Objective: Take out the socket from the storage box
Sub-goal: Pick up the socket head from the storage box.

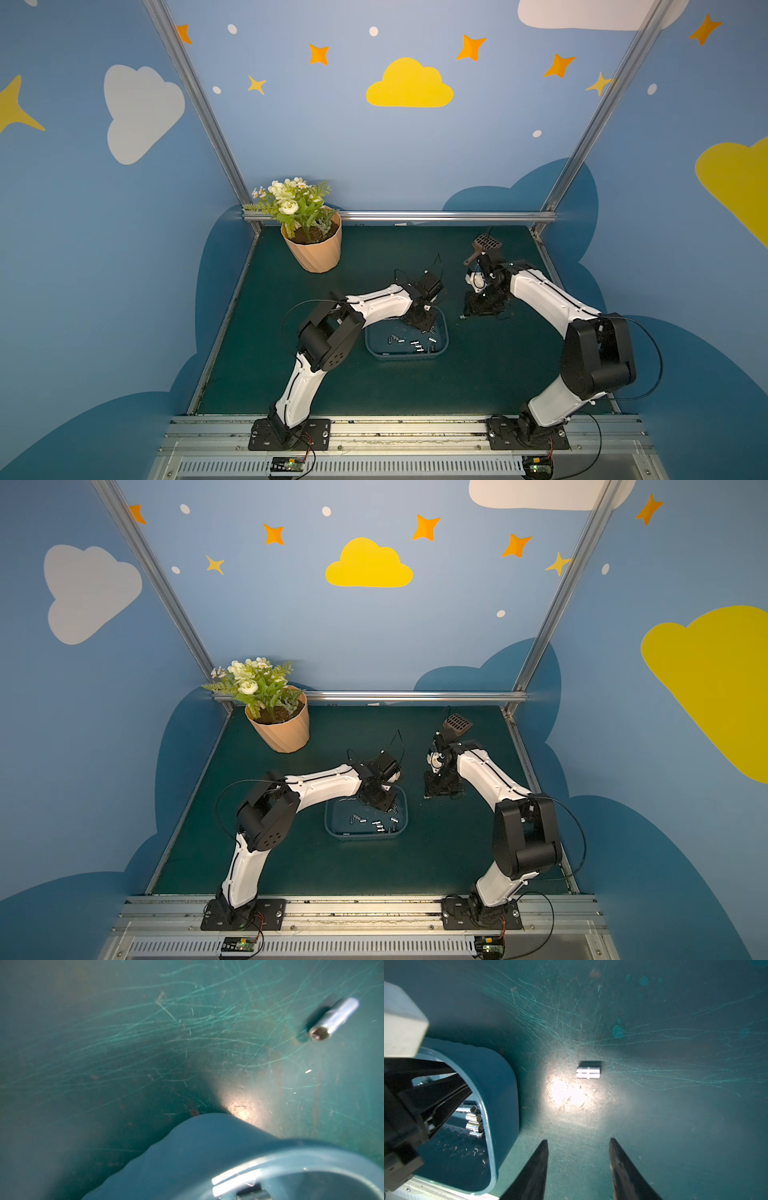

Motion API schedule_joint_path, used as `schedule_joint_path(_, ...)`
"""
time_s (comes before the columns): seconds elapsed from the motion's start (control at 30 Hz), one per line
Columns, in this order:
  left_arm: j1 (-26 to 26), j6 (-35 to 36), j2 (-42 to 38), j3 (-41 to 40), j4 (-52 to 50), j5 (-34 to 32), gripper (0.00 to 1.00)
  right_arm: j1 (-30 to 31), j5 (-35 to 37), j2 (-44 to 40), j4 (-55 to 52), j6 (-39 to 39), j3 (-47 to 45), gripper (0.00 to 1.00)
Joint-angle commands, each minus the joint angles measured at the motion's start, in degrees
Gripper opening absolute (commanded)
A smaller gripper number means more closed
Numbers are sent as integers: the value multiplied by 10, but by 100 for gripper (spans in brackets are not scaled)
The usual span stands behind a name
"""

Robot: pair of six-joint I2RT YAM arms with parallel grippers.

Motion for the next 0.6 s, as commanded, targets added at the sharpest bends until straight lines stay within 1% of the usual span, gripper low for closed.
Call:
schedule_joint_path(0.0,-9,8,31,1,-54,-29,17,-2,-4,-7,0,6,-8,49)
schedule_joint_path(0.1,-11,4,29,-3,-62,-47,13,-3,-6,-7,0,6,-8,49)
schedule_joint_path(0.33,-12,-2,-16,-6,-60,-84,11,-3,-6,-10,1,5,-8,49)
schedule_joint_path(0.57,-12,0,-63,10,-71,-109,10,-4,-6,-10,0,6,-8,49)
